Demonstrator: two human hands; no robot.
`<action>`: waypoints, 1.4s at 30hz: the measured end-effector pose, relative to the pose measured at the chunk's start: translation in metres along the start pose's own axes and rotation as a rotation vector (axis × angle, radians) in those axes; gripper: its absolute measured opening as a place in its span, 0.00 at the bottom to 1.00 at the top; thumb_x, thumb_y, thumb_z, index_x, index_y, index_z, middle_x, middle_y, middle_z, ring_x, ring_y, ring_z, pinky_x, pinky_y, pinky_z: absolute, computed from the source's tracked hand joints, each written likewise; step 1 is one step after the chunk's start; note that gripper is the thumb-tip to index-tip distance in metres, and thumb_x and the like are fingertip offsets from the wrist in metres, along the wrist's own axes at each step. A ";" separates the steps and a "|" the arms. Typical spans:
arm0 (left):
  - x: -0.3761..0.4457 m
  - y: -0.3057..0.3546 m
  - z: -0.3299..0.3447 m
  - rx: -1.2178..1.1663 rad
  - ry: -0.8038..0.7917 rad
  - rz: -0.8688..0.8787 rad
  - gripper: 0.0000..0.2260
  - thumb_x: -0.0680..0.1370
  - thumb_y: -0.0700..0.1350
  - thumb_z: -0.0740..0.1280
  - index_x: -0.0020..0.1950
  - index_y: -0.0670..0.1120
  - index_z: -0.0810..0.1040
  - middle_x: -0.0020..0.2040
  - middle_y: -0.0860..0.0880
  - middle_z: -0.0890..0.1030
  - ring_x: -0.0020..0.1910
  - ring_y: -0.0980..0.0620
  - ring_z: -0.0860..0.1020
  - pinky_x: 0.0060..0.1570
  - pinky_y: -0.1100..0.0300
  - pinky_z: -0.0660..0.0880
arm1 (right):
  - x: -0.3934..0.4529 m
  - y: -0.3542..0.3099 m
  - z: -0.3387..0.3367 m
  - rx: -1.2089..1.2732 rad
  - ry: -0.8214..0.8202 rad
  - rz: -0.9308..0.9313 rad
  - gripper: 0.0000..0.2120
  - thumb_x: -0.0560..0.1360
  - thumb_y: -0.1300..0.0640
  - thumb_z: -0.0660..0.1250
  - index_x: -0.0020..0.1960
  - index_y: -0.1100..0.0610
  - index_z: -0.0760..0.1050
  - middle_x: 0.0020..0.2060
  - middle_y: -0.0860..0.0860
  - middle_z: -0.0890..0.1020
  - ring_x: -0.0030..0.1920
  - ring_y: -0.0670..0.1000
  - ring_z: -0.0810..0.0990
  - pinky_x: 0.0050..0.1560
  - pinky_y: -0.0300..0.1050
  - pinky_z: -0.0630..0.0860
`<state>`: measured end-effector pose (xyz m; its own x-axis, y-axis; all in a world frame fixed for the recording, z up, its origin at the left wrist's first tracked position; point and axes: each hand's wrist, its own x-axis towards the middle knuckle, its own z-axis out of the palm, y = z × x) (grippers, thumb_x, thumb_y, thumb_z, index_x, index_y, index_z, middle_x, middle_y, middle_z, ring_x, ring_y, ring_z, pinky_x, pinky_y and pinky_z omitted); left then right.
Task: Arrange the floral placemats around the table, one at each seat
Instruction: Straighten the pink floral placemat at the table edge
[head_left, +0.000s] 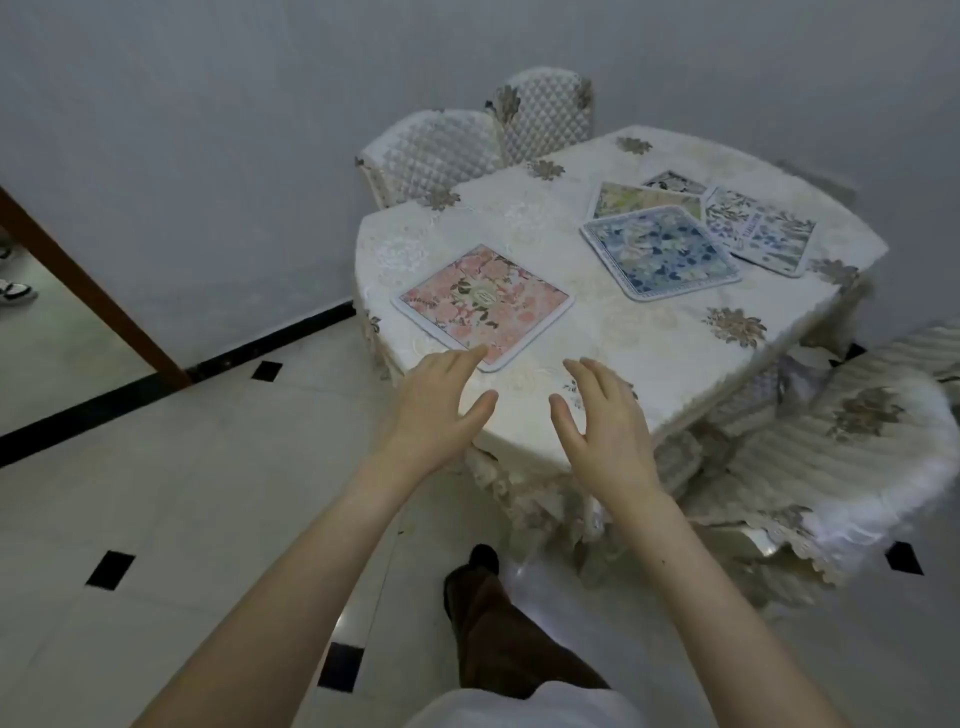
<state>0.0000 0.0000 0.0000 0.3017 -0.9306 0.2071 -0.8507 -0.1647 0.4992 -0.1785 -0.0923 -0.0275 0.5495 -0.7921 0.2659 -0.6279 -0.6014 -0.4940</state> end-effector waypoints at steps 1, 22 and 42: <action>0.009 -0.007 0.004 -0.005 -0.006 -0.010 0.22 0.78 0.51 0.61 0.72 0.49 0.66 0.66 0.50 0.73 0.66 0.50 0.68 0.61 0.56 0.65 | 0.011 0.004 0.009 0.012 -0.002 0.017 0.22 0.79 0.48 0.57 0.70 0.55 0.66 0.69 0.54 0.70 0.69 0.54 0.67 0.68 0.55 0.66; 0.262 -0.141 0.022 0.018 -0.121 -0.001 0.23 0.77 0.56 0.59 0.71 0.51 0.65 0.66 0.52 0.73 0.65 0.52 0.68 0.61 0.56 0.66 | 0.239 0.041 0.088 0.018 -0.033 0.168 0.22 0.79 0.48 0.57 0.70 0.55 0.66 0.70 0.55 0.70 0.70 0.54 0.66 0.68 0.53 0.67; 0.387 -0.289 0.101 0.086 -0.586 -0.172 0.31 0.74 0.52 0.67 0.72 0.41 0.60 0.66 0.36 0.67 0.64 0.37 0.64 0.61 0.48 0.66 | 0.284 0.036 0.228 -0.007 -0.184 1.085 0.25 0.75 0.49 0.61 0.66 0.61 0.62 0.56 0.64 0.72 0.55 0.64 0.71 0.49 0.53 0.68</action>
<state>0.3192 -0.3458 -0.1489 0.1723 -0.9091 -0.3793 -0.8500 -0.3319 0.4092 0.0804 -0.3148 -0.1583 -0.2227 -0.8727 -0.4345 -0.8299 0.4035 -0.3853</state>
